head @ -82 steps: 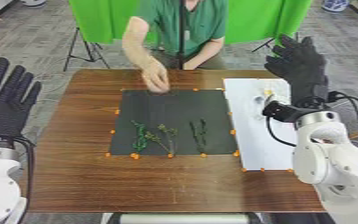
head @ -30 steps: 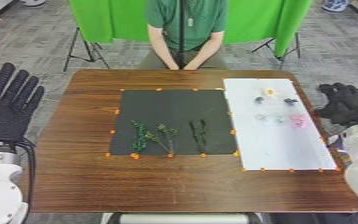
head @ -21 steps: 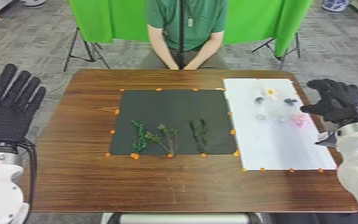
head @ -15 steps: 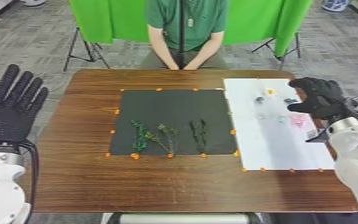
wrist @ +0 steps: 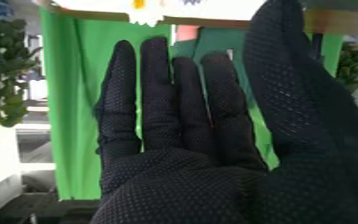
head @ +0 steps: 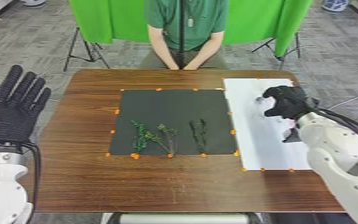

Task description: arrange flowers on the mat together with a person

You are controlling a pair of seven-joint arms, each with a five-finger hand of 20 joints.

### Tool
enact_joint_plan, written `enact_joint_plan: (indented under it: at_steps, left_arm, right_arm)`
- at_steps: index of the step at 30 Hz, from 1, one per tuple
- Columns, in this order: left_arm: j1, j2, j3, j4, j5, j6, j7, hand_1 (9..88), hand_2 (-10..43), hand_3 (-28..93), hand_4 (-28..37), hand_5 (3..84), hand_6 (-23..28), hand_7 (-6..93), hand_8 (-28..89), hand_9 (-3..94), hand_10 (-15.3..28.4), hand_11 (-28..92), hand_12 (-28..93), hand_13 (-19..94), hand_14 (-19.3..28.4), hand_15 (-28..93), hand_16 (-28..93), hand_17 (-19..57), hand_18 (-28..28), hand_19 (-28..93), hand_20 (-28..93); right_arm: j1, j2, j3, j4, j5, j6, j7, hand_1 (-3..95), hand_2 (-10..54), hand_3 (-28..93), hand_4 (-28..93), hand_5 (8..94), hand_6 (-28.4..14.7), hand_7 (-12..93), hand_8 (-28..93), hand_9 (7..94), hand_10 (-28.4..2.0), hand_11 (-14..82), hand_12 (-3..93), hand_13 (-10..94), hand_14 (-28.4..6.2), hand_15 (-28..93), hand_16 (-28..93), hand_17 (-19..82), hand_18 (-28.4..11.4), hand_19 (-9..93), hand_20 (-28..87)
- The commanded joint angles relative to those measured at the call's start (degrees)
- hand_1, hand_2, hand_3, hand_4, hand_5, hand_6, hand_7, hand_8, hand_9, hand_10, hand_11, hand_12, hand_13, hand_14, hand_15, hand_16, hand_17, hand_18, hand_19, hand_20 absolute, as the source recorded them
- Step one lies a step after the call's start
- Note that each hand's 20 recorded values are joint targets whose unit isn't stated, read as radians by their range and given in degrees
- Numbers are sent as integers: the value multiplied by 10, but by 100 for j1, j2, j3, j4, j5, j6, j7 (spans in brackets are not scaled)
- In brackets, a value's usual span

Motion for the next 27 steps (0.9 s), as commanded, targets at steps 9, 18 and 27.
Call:
enact_joint_plan:
  at_steps: [9, 18, 27]
  left_arm:
    - [83, -28, 1, 32, -41, 60, -38, 268, 125, 654, -283, 398, 73, 103, -84, 330, 141, 139, 77, 211, 123, 184, -63, -47, 109, 231, 92]
    - [92, -39, -7, 29, -45, 80, -50, 269, 126, 653, -283, 399, 73, 104, -85, 330, 140, 138, 76, 211, 124, 184, -63, -47, 109, 232, 92]
    - [76, -58, 18, 38, -36, 77, -66, 267, 126, 656, -283, 398, 74, 103, -84, 329, 143, 140, 79, 215, 135, 197, -58, -48, 119, 251, 101]
  right_arm:
    - [458, -151, -587, 557, 26, -521, -81, 555, -95, 627, -283, 438, 13, 269, -148, 453, -85, 117, 175, 447, -52, 247, 215, 225, -138, 618, 331]
    - [514, -175, -969, 835, 37, 91, 86, 588, -95, 638, -283, 543, 44, 340, -167, 585, -77, 204, 197, 548, -36, 343, 315, 271, -144, 671, 394]
    - [396, -82, -1053, 822, 58, 898, 67, 675, -95, 651, -281, 595, 55, 458, -18, 736, -49, 99, 415, 650, 7, 331, 486, 327, -133, 700, 461]
